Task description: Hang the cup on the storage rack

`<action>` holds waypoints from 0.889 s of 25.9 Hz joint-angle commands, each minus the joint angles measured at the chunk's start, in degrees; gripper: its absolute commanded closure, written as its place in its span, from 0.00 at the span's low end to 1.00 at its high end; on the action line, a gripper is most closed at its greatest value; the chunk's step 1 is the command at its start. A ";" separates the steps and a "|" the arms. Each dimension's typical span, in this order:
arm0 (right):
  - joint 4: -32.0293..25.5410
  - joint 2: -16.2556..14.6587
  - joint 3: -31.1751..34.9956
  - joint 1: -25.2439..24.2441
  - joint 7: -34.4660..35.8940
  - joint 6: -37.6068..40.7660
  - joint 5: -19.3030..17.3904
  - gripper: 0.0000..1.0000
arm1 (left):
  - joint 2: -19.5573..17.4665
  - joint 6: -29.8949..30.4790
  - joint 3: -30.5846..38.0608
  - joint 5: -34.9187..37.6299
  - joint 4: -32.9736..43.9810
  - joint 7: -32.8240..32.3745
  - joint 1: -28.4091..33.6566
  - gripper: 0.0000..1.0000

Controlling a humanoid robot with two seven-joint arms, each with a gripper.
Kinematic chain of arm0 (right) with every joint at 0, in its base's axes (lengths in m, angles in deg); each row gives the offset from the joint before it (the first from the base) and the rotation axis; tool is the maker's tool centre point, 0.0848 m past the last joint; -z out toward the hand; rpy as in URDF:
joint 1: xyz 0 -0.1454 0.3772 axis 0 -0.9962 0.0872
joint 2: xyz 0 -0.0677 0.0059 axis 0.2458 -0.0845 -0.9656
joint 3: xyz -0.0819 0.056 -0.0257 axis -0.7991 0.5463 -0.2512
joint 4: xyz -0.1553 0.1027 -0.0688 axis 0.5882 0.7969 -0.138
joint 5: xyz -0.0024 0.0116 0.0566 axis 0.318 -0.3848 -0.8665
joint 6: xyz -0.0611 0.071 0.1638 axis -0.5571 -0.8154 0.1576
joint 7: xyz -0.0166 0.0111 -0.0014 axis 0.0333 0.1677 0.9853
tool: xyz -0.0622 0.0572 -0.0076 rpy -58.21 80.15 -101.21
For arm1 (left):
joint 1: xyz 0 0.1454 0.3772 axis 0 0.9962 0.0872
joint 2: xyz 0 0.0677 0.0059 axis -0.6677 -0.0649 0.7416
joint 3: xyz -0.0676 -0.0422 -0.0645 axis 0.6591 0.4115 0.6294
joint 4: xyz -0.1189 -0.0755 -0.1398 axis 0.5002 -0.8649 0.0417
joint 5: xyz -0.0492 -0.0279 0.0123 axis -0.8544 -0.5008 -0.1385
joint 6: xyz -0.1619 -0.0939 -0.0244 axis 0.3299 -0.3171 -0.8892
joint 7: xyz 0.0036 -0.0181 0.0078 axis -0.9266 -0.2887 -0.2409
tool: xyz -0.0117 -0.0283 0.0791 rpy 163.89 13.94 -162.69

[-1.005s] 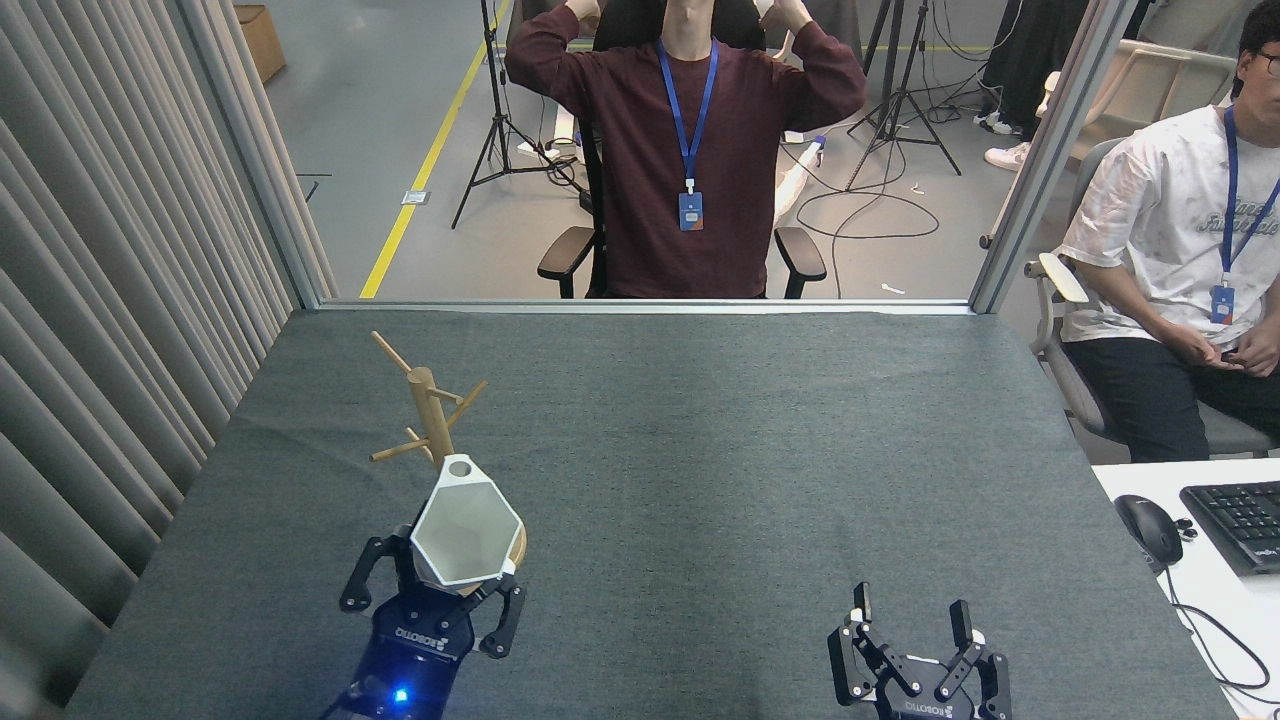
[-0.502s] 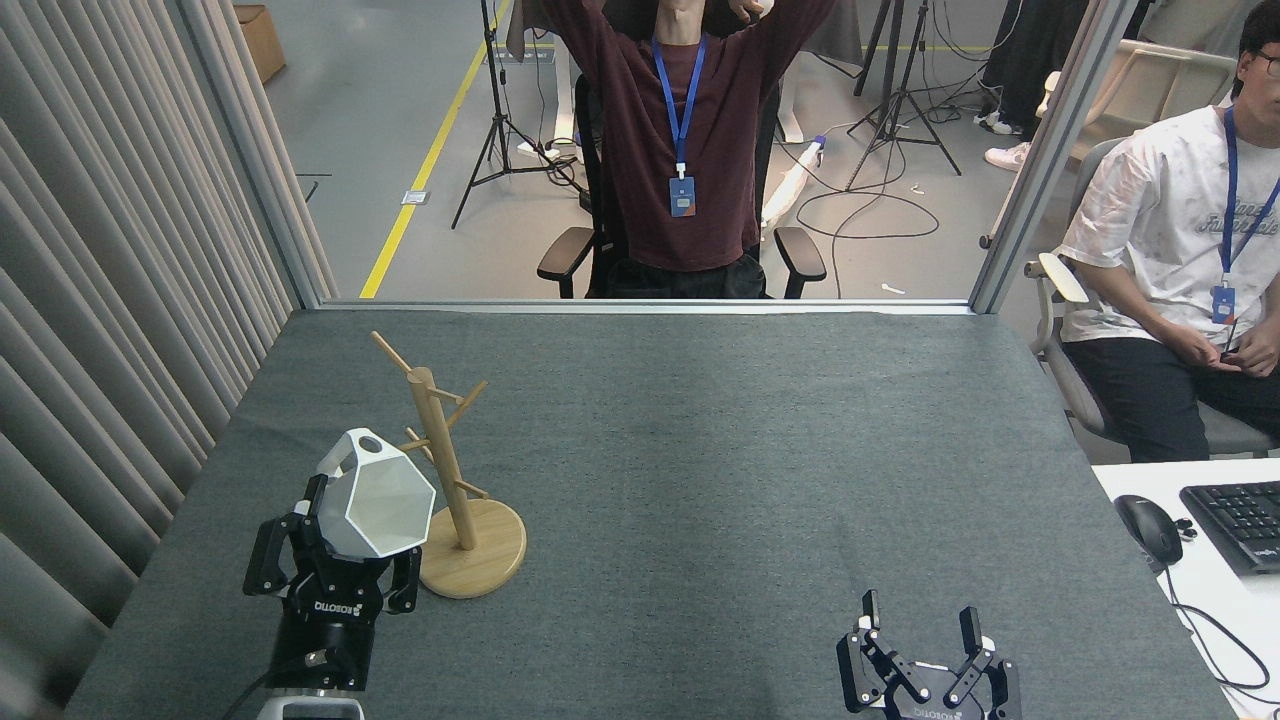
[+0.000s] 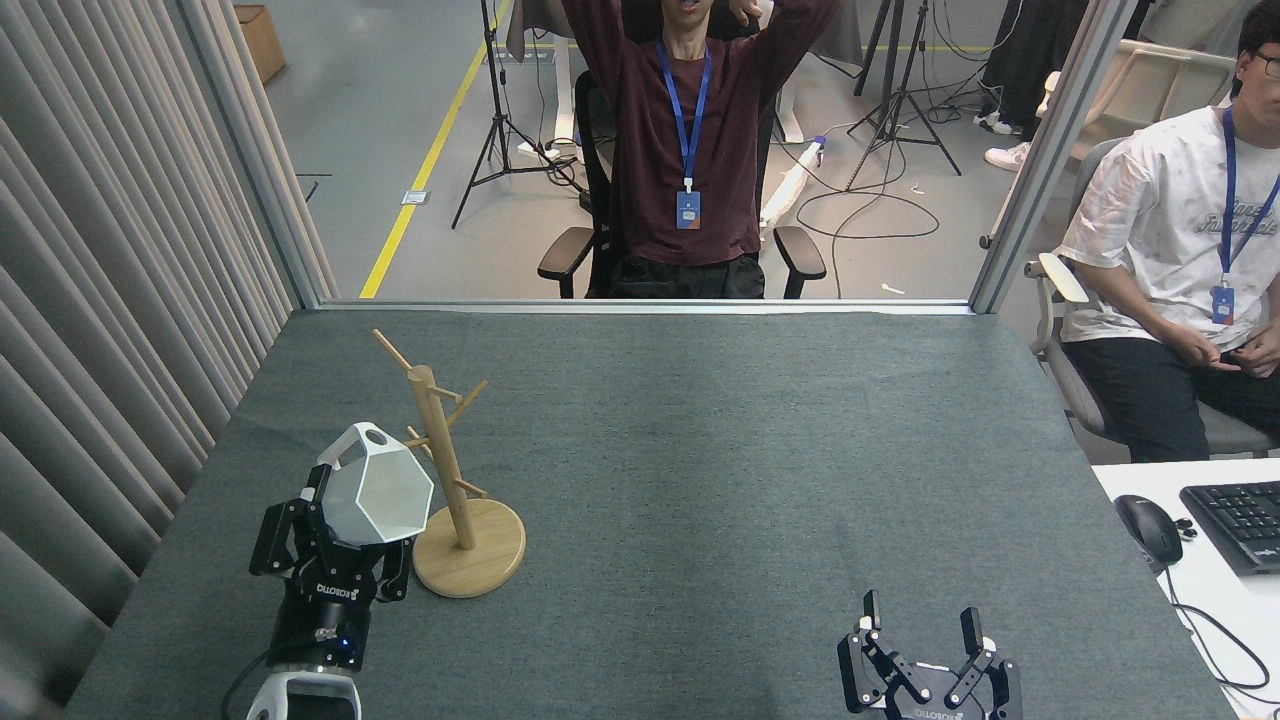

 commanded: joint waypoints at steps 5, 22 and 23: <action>0.00 0.28 0.09 0.07 0.27 0.02 -0.09 0.01 | 1.06 1.49 -0.54 1.31 -1.36 -0.29 -1.13 0.00; 0.09 0.28 0.09 0.42 0.36 -0.06 -0.27 0.01 | 1.24 1.40 -2.47 0.78 2.42 0.15 6.07 0.00; 0.09 0.28 0.09 0.42 0.36 0.02 -0.27 0.01 | 1.06 1.40 -2.47 0.69 2.77 0.15 6.69 0.00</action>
